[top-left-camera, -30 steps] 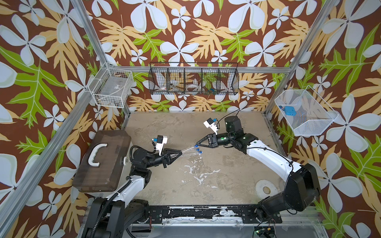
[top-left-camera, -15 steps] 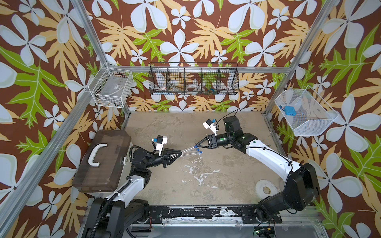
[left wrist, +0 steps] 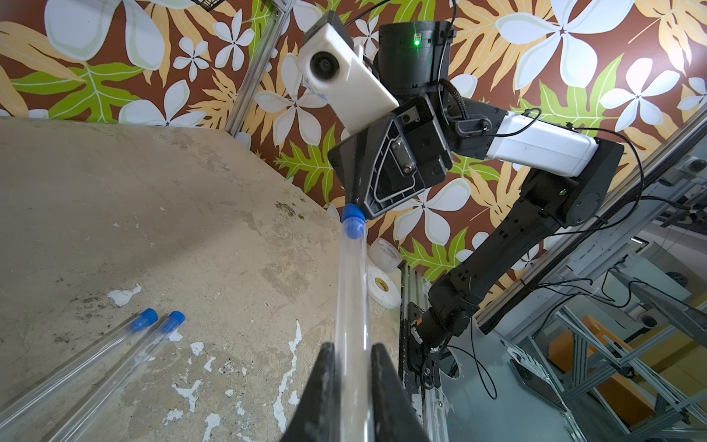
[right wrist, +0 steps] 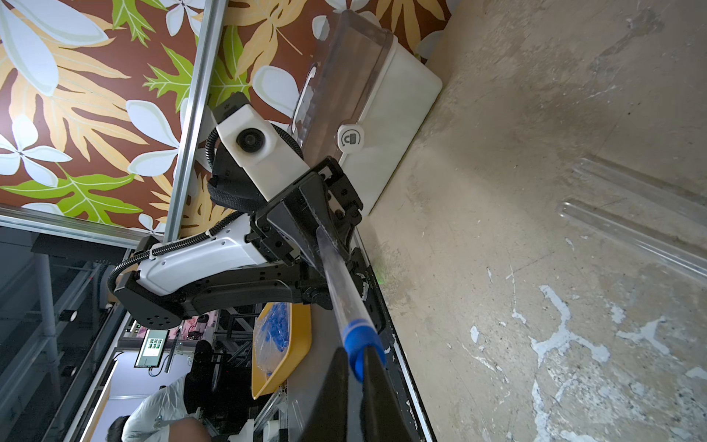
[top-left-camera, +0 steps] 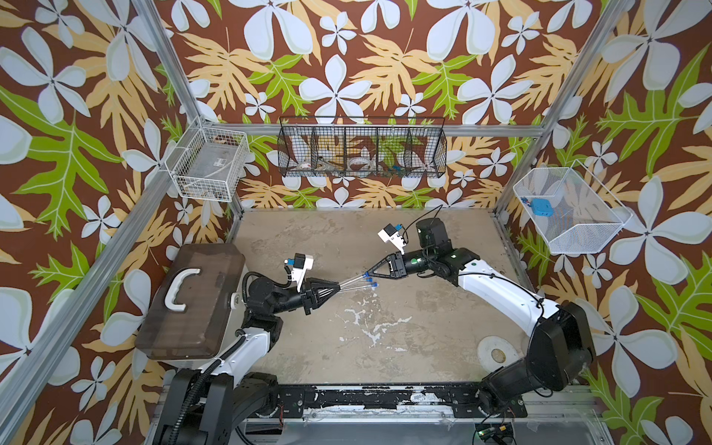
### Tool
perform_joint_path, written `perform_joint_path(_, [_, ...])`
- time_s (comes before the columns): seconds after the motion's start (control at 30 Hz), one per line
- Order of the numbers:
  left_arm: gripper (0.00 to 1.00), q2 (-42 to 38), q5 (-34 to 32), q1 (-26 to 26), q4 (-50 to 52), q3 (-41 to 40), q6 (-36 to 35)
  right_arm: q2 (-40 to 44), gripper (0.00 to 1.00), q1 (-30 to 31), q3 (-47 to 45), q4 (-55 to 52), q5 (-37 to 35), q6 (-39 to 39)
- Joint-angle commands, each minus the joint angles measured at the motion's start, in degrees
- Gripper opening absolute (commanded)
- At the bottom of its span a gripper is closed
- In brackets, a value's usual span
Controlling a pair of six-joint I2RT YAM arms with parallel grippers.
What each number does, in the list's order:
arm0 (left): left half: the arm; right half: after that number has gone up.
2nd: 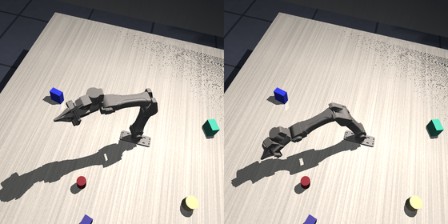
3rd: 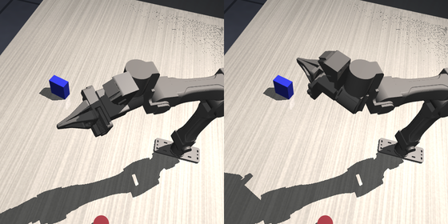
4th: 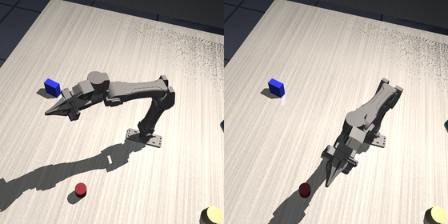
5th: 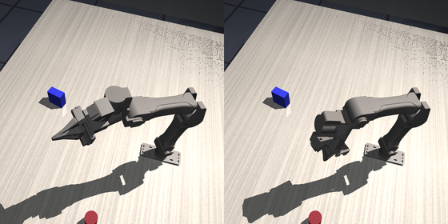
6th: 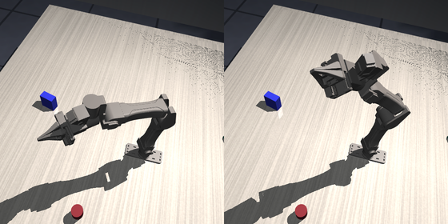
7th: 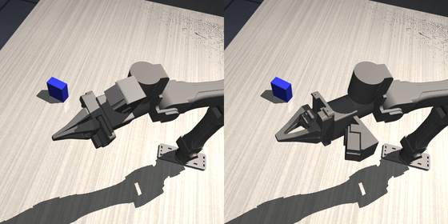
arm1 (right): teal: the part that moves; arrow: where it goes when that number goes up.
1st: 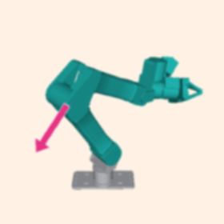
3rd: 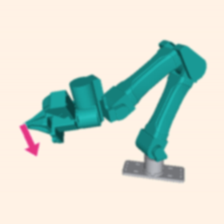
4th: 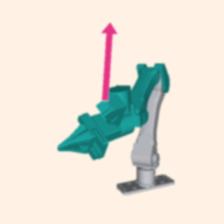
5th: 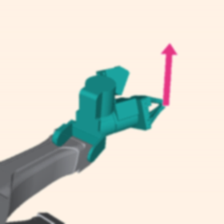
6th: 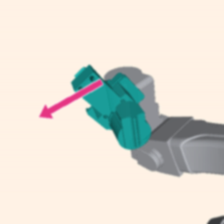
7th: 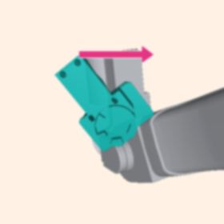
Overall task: Insert stoppers into test tubes
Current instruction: Insert the stopper into the test tube.
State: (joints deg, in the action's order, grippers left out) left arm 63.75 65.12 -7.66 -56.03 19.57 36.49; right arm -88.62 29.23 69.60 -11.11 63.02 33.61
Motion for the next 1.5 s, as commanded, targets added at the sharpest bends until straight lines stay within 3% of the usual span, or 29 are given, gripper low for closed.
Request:
perform_joint_path(0.0, [0.00, 0.2, -1.1, -0.5, -4.4, 0.5, 2.2, -0.1, 0.10, 0.7, -0.2, 1.2, 4.2, 0.1])
perform_joint_path(0.53, [0.00, 0.4, -1.3, -1.1, -5.1, 0.5, 2.6, -0.9, 0.00, 1.9, 0.3, 1.8, 5.3, 0.3])
perform_joint_path(1.17, [0.00, 0.4, -0.3, -1.0, -11.6, -0.3, 6.1, -1.6, 0.00, 2.1, -0.8, 5.6, 11.4, -0.2])
perform_joint_path(1.3, [0.00, 0.3, -0.4, -1.0, -8.5, -0.1, 4.3, -1.5, 0.13, 1.6, 1.1, 2.6, 10.4, -2.2])
perform_joint_path(1.47, [0.00, 0.5, -0.6, -1.0, -6.0, 0.2, 2.7, 0.6, 0.18, -1.0, 1.0, 1.8, 9.6, -2.2])
